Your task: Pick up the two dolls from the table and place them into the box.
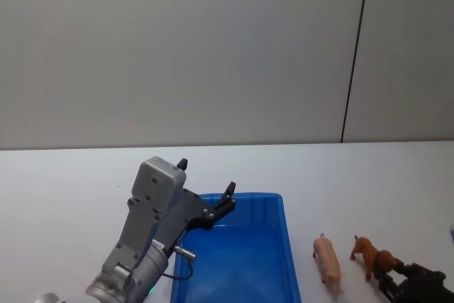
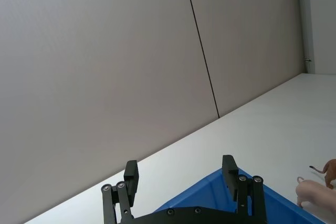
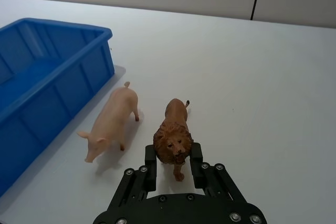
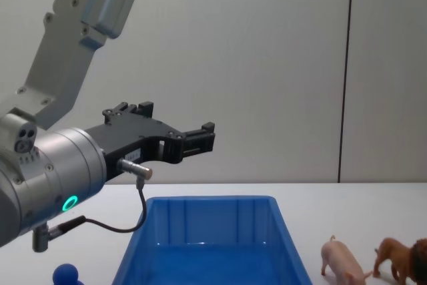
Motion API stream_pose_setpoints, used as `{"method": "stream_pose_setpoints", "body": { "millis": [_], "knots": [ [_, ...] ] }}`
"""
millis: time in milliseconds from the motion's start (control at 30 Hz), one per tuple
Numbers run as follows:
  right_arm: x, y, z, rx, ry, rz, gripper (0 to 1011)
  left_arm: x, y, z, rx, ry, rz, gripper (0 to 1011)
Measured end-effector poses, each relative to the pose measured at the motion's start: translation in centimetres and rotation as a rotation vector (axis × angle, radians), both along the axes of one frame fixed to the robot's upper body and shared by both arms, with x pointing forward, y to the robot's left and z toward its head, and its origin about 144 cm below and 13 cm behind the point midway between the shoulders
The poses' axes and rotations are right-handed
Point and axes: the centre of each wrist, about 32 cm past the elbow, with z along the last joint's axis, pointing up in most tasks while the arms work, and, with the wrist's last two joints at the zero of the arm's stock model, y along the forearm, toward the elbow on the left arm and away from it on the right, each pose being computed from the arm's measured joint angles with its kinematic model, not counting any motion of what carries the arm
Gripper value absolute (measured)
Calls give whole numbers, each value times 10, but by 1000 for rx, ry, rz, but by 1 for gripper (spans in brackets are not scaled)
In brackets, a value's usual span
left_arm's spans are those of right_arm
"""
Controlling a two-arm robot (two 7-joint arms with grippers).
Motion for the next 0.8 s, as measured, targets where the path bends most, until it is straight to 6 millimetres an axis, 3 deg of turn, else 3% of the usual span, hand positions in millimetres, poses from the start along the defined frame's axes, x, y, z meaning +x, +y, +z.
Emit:
{"method": "stream_pose_setpoints", "body": {
  "millis": [400, 800],
  "knots": [
    [4, 2, 9, 8, -103, 13, 347, 0, 0, 0, 0, 0, 0, 1003],
    [17, 14, 41, 4, -262, 92, 347, 0, 0, 0, 0, 0, 0, 1003]
  ]
}}
